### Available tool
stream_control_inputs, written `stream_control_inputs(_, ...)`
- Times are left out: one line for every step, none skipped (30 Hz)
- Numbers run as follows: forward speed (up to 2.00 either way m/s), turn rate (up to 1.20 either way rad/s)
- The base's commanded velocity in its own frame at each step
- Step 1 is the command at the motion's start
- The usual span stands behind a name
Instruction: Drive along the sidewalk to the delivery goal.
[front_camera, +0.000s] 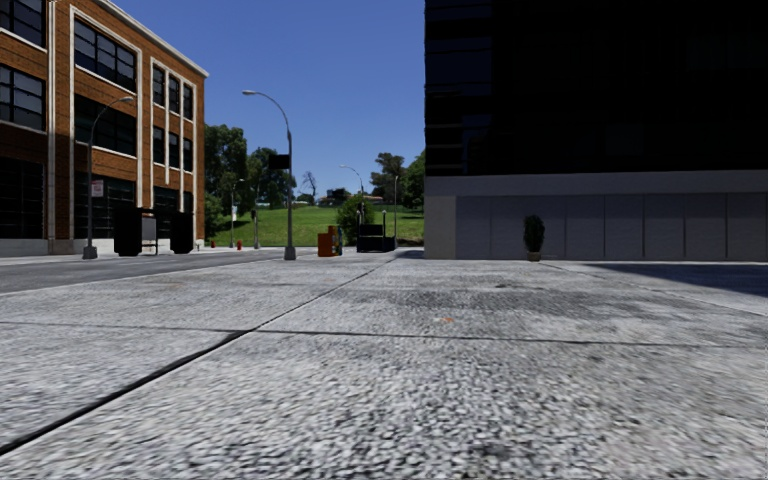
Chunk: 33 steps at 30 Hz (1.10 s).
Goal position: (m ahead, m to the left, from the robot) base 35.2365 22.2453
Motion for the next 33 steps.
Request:
stream_control_inputs(2.00,0.00)
stream_control_inputs(2.00,0.00)
stream_control_inputs(2.00,0.00)
stream_control_inputs(2.00,0.00)
stream_control_inputs(2.00,0.00)
stream_control_inputs(2.00,0.00)
stream_control_inputs(2.00,0.00)
stream_control_inputs(2.00,0.00)
stream_control_inputs(2.00,0.00)
stream_control_inputs(2.00,0.00)
stream_control_inputs(2.00,0.00)
stream_control_inputs(2.00,0.00)
stream_control_inputs(2.00,0.00)
stream_control_inputs(2.00,0.00)
stream_control_inputs(2.00,0.00)
stream_control_inputs(2.00,0.00)
stream_control_inputs(2.00,0.00)
stream_control_inputs(2.00,0.00)
stream_control_inputs(2.00,0.00)
stream_control_inputs(2.00,0.00)
stream_control_inputs(2.00,0.00)
stream_control_inputs(2.00,0.00)
stream_control_inputs(2.00,0.00)
stream_control_inputs(2.00,0.00)
stream_control_inputs(2.00,0.00)
stream_control_inputs(2.00,0.00)
stream_control_inputs(2.00,0.00)
stream_control_inputs(2.00,0.00)
stream_control_inputs(2.00,0.00)
stream_control_inputs(2.00,0.00)
stream_control_inputs(2.00,0.00)
stream_control_inputs(2.00,0.00)
stream_control_inputs(2.00,0.00)
